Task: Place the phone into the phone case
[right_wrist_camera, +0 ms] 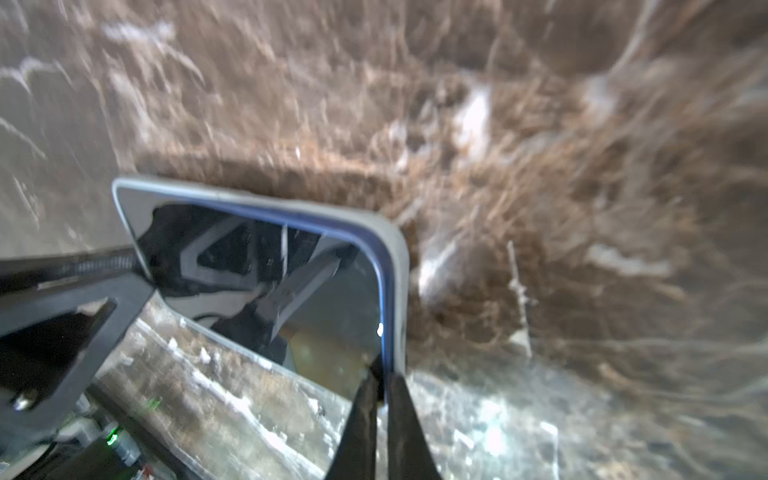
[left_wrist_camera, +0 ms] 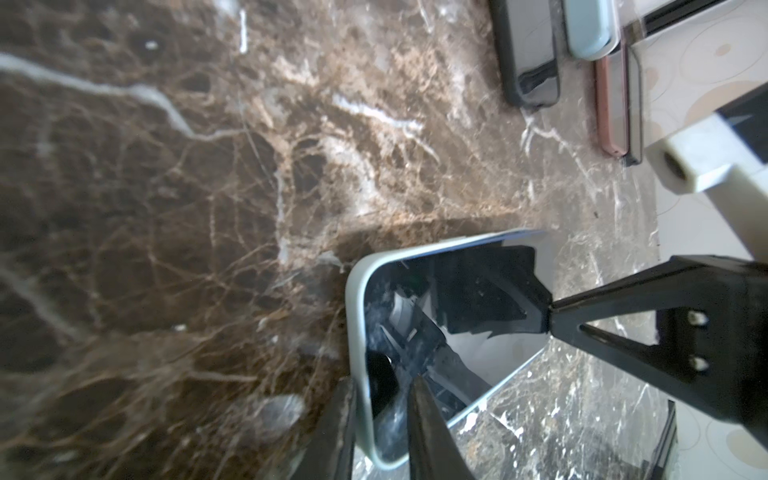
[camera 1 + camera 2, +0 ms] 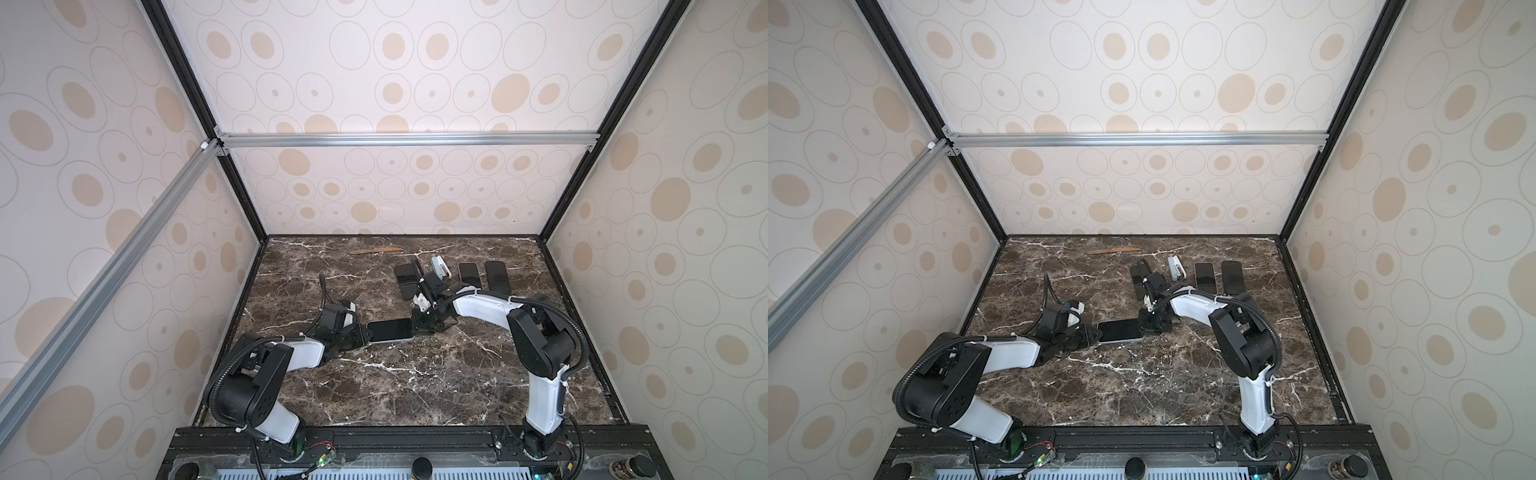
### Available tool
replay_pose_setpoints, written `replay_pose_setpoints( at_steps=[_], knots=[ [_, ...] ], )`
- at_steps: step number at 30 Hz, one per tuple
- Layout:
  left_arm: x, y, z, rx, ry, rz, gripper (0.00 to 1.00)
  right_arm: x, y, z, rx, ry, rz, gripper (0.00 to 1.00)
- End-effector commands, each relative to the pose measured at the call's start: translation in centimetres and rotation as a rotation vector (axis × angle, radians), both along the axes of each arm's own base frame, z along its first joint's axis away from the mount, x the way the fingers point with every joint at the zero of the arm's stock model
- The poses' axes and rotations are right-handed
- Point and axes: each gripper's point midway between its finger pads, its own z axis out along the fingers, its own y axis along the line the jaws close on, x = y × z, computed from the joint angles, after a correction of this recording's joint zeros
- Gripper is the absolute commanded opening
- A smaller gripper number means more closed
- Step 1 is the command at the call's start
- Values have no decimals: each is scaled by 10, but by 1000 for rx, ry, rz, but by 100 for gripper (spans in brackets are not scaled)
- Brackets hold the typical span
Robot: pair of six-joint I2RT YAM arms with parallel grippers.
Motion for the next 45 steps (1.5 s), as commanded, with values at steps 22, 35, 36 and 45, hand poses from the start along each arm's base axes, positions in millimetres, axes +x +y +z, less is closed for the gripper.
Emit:
replay_pose_setpoints(
  at_steps=[22,35,36,45],
  knots=[
    [-16,29,-17,185,159,18,26,9,-28,39,-289,-67,143,27],
    [-1,11,-13,98,169,-10,27,48,1,32,-95,-42,159,16],
    [-1,12,-13,100,170,-7,27,46,3,29,-88,-31,162,15],
    [-2,15,-21,105,186,18,24,43,6,27,-53,-14,163,15]
  ],
)
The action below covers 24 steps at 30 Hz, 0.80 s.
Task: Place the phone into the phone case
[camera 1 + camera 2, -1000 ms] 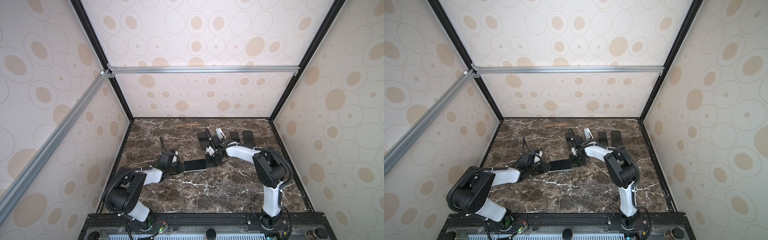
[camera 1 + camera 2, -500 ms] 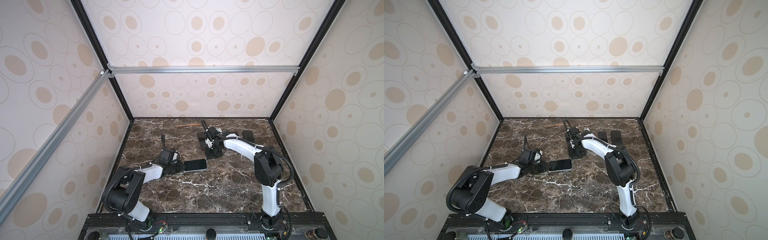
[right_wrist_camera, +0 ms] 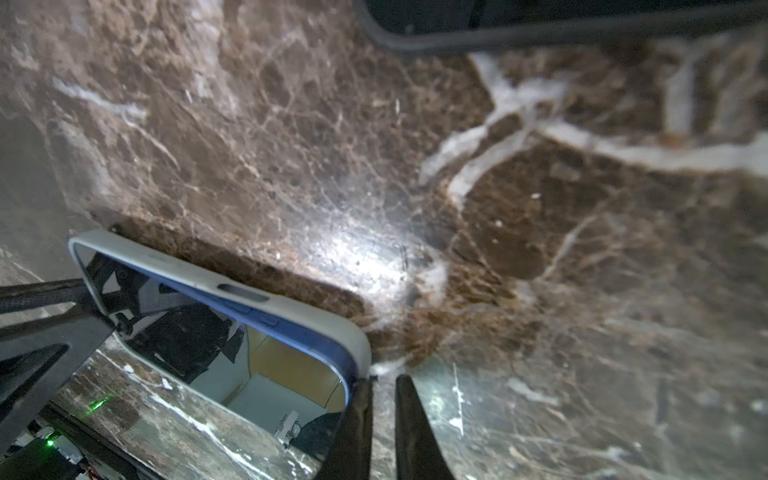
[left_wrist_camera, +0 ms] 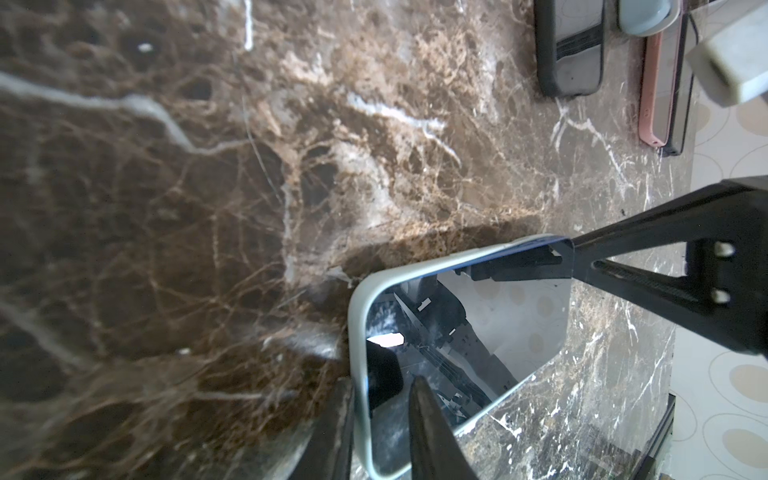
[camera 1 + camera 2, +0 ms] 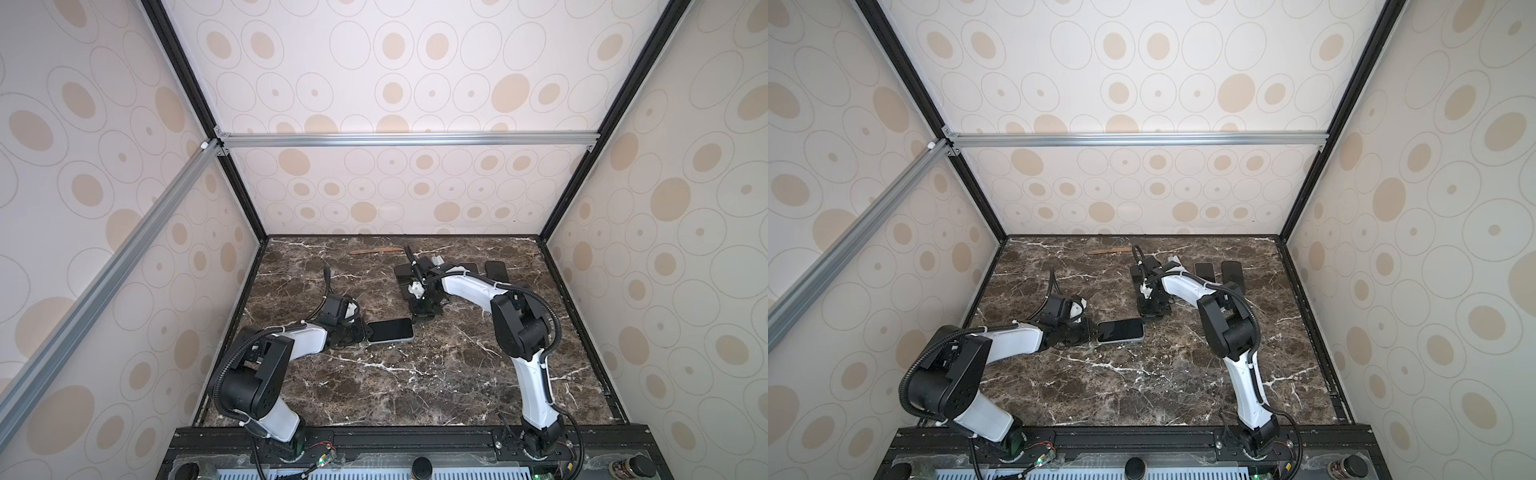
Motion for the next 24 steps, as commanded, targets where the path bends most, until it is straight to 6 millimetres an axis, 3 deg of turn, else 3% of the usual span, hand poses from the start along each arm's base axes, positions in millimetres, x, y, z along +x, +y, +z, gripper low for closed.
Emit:
replay_pose_setpoints(
  at_steps=[1,5,10,24],
  knots=[
    [-14,12,-25,59,97,32,24,-3,7,14,37,-11,25,15],
    [-13,15,-27,73,96,38,24,-1,11,28,66,-31,33,15],
    [-13,18,-32,99,99,43,24,-1,10,21,52,-21,45,15],
    [-15,20,-37,107,115,43,23,-2,4,38,47,-70,35,17]
  ],
)
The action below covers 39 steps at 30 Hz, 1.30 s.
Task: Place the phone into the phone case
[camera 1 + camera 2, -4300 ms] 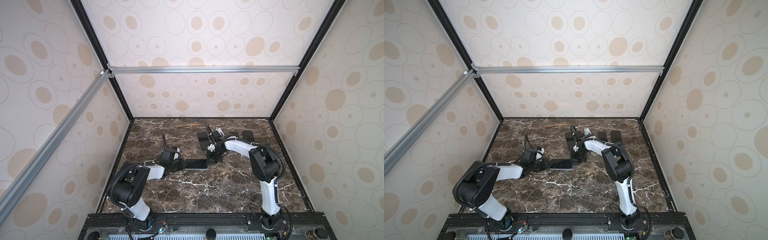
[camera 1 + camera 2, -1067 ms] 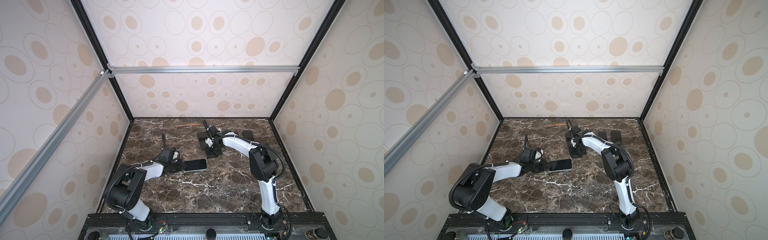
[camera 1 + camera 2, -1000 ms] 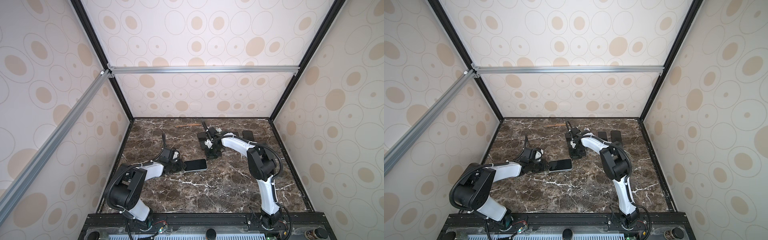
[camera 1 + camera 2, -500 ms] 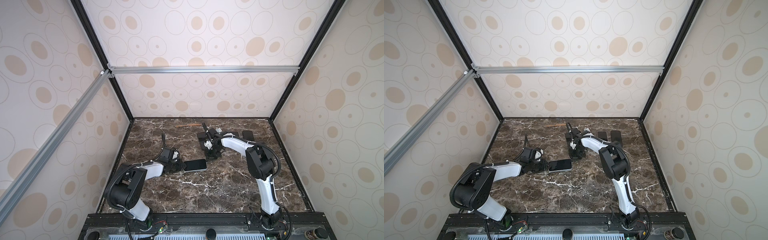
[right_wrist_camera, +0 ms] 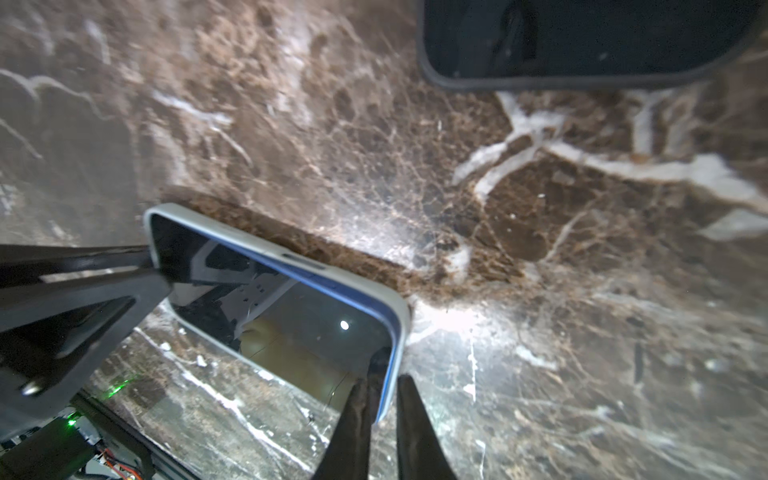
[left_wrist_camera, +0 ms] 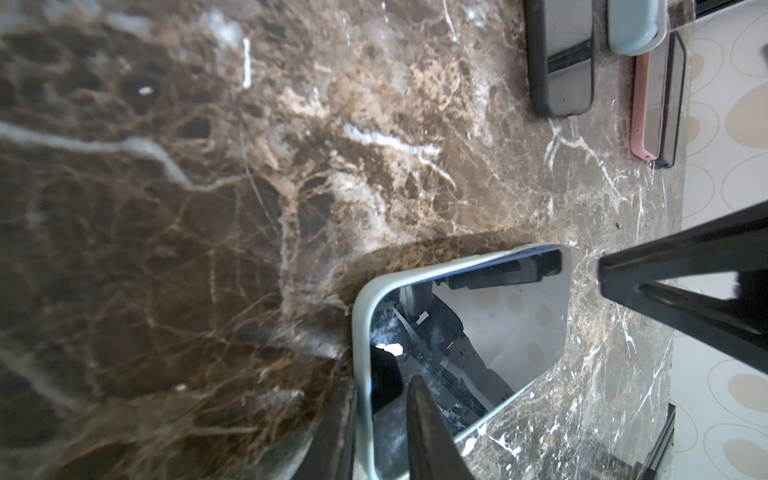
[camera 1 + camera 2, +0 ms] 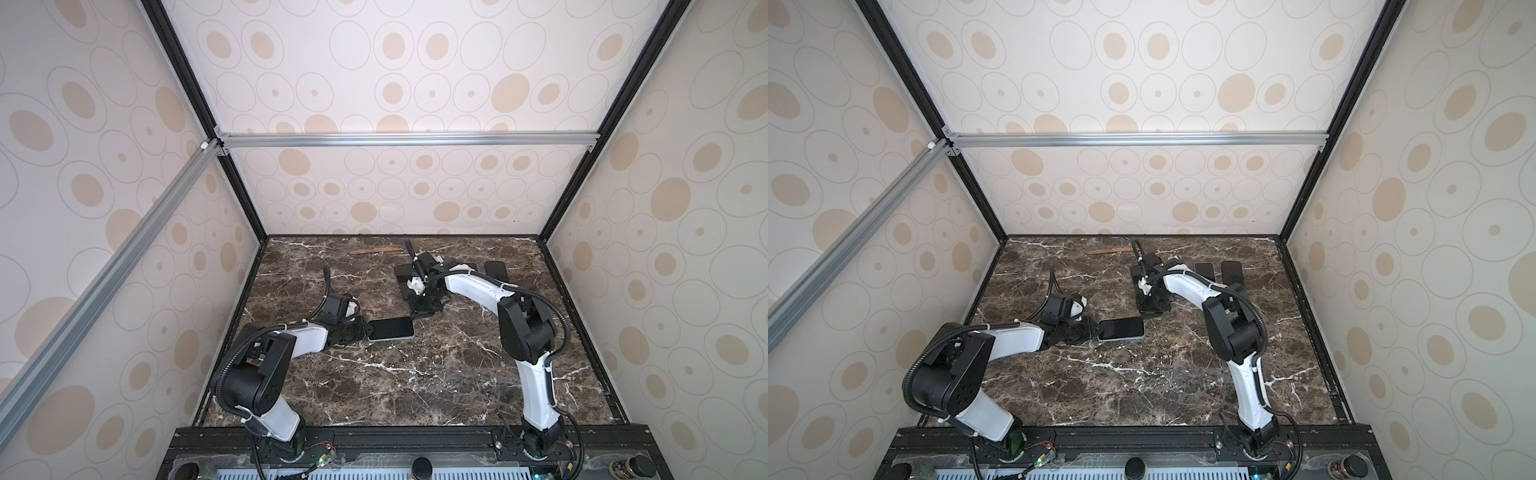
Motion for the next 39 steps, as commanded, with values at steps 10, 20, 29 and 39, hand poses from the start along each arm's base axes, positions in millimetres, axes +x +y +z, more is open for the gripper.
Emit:
replay_pose_setpoints(
  at_steps=[10,20,29,39],
  knots=[
    [-26,21,-38,107,146,33,23,-2,-1,-21,-24,25,15,14],
    [-27,20,-40,105,151,32,23,-9,-7,-49,-66,73,19,12],
    [-33,20,-47,94,166,30,23,-38,-30,-105,-163,187,2,10],
    [-43,19,-62,78,204,28,23,-83,-57,-169,-338,273,45,10]
  ],
)
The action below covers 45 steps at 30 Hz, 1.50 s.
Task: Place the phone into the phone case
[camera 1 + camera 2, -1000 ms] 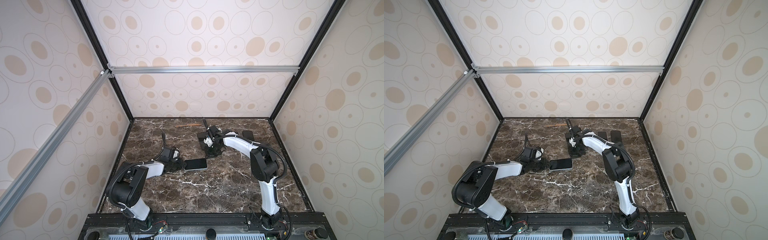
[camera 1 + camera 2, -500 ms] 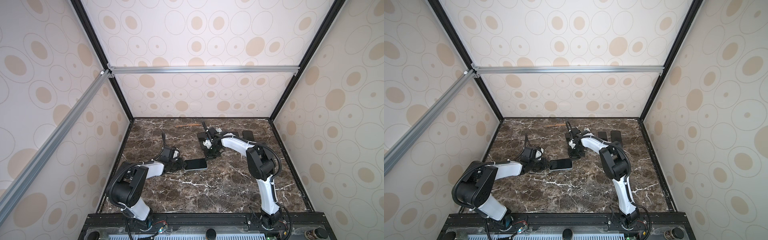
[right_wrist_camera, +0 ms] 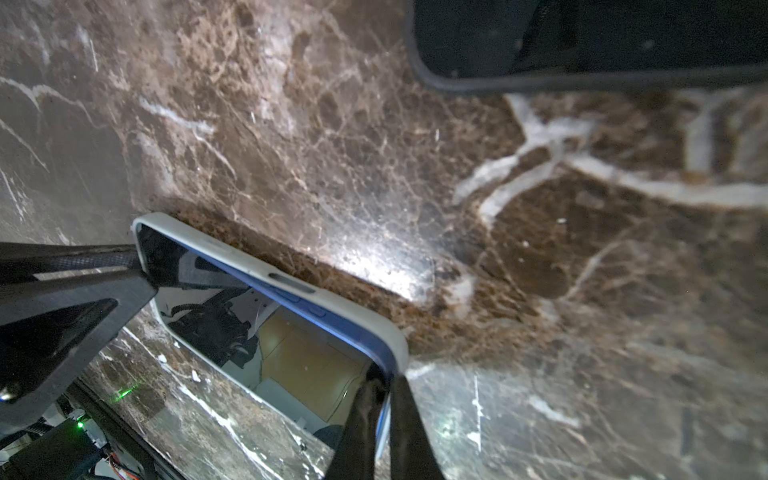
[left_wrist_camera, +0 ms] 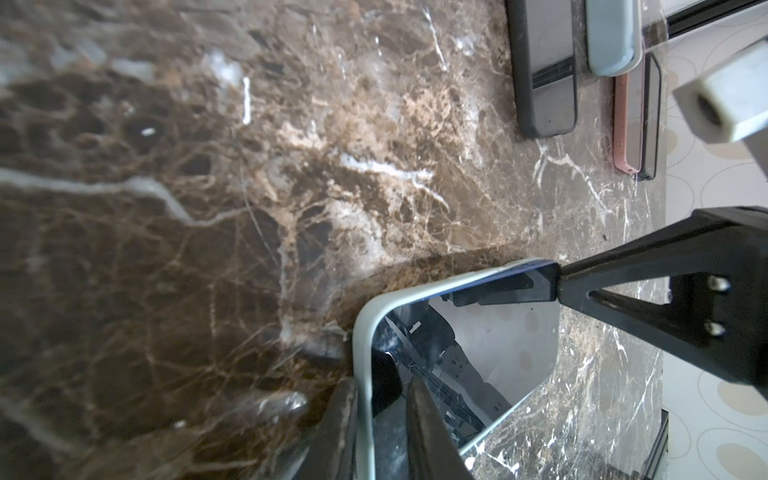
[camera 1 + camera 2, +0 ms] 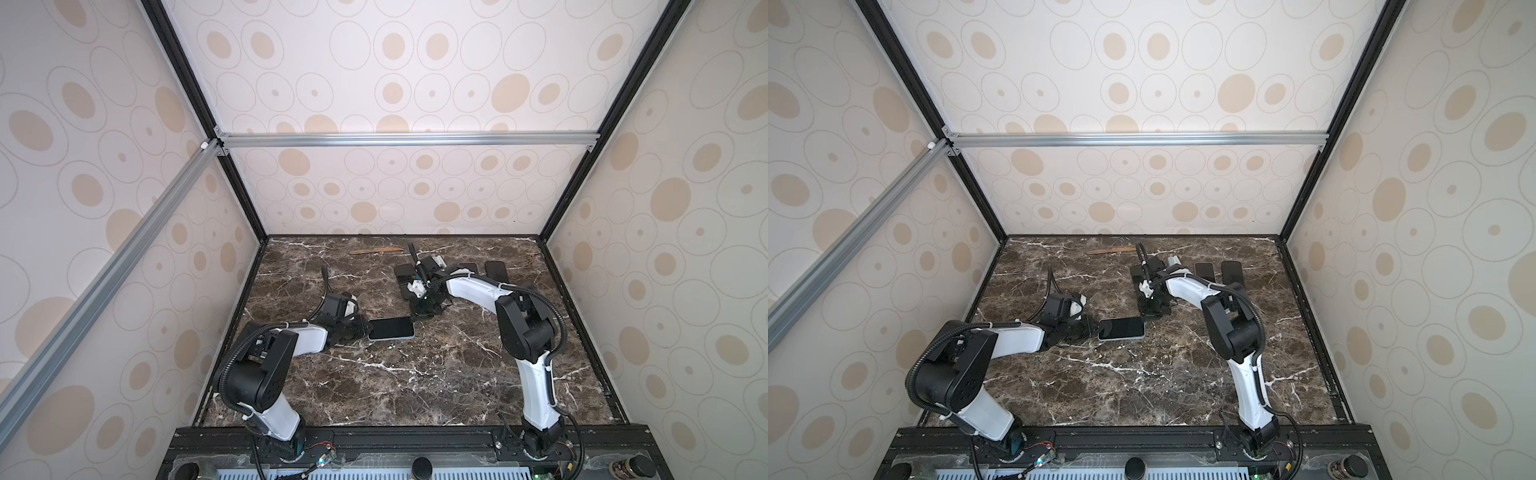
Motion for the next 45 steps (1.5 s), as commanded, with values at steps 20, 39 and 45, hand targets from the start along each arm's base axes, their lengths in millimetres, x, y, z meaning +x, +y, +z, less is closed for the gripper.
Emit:
replay_pose_setpoints(
  at_steps=[20,39,45],
  knots=[
    [-66,24,-75,139,292,8,21,-111,-65,-165,-446,257,4,10],
    [-68,24,-80,156,303,9,21,-148,-105,-194,-593,328,-6,10],
    [-37,23,-47,163,182,36,25,-121,-78,-110,-472,158,-35,15]
  ],
)
